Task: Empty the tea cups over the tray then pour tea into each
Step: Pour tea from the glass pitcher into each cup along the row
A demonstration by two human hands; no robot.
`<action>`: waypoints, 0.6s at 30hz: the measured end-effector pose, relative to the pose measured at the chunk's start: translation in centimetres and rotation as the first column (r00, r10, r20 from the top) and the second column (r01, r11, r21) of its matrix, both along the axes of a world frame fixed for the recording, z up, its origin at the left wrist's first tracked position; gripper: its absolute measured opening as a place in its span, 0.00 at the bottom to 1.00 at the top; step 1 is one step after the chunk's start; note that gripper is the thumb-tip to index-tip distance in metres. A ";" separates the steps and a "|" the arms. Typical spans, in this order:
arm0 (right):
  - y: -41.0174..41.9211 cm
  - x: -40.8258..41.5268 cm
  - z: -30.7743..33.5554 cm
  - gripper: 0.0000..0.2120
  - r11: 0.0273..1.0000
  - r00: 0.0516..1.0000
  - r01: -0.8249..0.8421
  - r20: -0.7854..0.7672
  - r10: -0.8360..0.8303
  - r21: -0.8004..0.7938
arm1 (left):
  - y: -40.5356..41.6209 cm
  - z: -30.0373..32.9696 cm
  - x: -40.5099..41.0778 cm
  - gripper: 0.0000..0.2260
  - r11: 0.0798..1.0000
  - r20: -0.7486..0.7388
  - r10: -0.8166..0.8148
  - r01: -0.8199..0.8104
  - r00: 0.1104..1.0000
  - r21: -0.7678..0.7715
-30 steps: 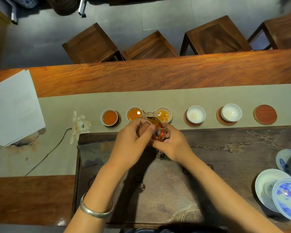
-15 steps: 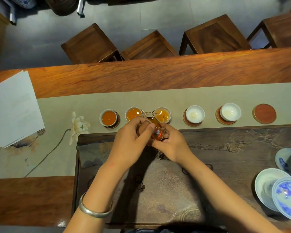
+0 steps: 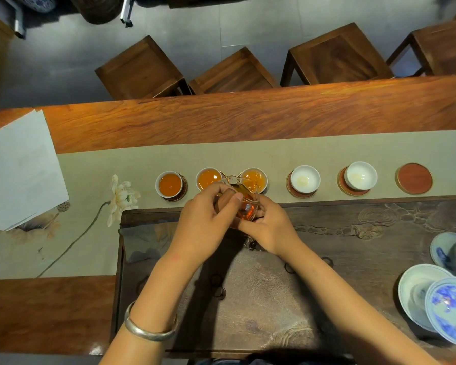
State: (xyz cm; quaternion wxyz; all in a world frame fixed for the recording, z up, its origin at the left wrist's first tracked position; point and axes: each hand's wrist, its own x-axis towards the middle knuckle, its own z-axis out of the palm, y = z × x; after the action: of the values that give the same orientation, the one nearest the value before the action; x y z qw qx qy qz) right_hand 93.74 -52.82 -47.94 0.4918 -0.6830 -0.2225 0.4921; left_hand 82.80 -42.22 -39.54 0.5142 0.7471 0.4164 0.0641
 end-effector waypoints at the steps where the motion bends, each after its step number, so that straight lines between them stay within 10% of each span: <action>1: 0.0 0.0 0.0 0.33 1.000 1.000 0.002 -0.001 -0.002 -0.001 | 0.0 0.0 0.0 0.10 1.000 -0.002 0.000 0.000 1.000 0.001; 18: -0.1 -0.1 0.0 0.31 0.999 0.999 -0.032 0.038 0.033 -0.020 | -0.2 0.2 -0.3 0.06 1.000 -0.011 -0.007 0.007 1.000 0.006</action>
State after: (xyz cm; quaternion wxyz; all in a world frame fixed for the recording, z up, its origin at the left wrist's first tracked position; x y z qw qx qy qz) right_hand 93.61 -52.94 -47.92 0.4725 -0.6933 -0.2381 0.4893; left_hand 82.51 -42.47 -39.33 0.5098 0.7505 0.4164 0.0591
